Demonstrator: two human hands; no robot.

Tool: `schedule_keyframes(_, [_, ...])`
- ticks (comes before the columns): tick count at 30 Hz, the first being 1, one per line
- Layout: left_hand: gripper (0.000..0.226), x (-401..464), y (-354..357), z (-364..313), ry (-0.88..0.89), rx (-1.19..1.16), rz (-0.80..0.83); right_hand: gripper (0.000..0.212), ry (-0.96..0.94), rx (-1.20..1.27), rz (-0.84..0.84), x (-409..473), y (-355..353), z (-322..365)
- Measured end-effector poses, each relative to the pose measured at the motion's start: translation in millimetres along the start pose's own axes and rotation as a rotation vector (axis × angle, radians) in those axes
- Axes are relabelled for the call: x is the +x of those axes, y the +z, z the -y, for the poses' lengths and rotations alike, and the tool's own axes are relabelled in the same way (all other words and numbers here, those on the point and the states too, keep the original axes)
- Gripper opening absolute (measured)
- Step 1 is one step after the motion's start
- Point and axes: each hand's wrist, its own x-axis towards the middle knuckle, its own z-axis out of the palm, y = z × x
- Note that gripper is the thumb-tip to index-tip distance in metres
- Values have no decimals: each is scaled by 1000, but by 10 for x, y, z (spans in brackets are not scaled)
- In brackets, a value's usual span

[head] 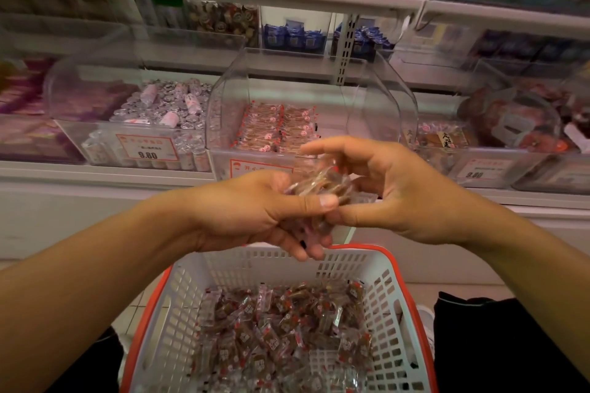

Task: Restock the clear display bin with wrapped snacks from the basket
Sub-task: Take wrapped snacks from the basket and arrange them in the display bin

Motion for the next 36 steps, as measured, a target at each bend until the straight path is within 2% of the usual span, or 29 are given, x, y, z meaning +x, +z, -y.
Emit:
schedule_keyframes(2, [32, 15, 9, -49, 64, 8, -99, 50, -41, 40, -78, 15, 15, 12])
schedule_keyframes(5, [54, 86, 71, -43, 154, -183, -295, 41, -60, 16, -230, 38, 104, 2])
schedule_keyframes(7, [53, 153, 152, -27, 198, -291, -440, 40, -67, -111, -294, 72, 138, 18])
schedule_keyframes(9, [49, 214, 200, -47, 216, -262, -559, 42, -103, -354, -283, 116, 94, 77])
schedule_keyframes(10, [49, 239, 191, -81, 210, -177, -608, 42, -113, -480, -249, 145, 47, 121])
schedule_keyframes(12, [58, 270, 144, -200, 215, -1, -604, 41, -115, -664, -164, 210, -86, 234])
schedule_keyframes(14, [69, 293, 36, -322, 231, 127, -596, 41, -98, -729, -124, 334, -263, 323])
schedule_keyframes(16, [59, 309, -130, -389, 323, 410, -696, 40, -38, -739, -116, 578, -457, 339])
schedule_keyframes(18, [40, 321, -352, -386, 423, 852, -809, 36, 72, -828, -65, 952, -644, 213])
schedule_keyframes(20, [38, 346, -548, -312, 327, 1218, -818, 31, 199, -987, 19, 1366, -795, -51])
schedule_keyframes(22, [38, 387, -663, -223, 192, 1373, -786, 26, 346, -1105, 112, 1723, -871, -374])
schedule_keyframes(25, [39, 421, -689, -186, 157, 1392, -759, 24, 504, -1250, 242, 2098, -883, -763])
schedule_keyframes(29, [35, 421, -705, -151, 149, 1410, -772, 34, 559, -1277, 309, 2354, -859, -1024])
schedule_keyframes(31, [33, 417, -697, -135, 162, 1410, -766, 35, 538, -1315, 302, 2384, -851, -1088])
schedule_keyframes(34, [34, 420, -695, -143, 152, 1414, -755, 20, 502, -1361, 245, 2366, -825, -1169])
schedule_keyframes(36, [35, 431, -702, -143, 133, 1423, -755, 18, 487, -1408, 197, 2347, -814, -1171])
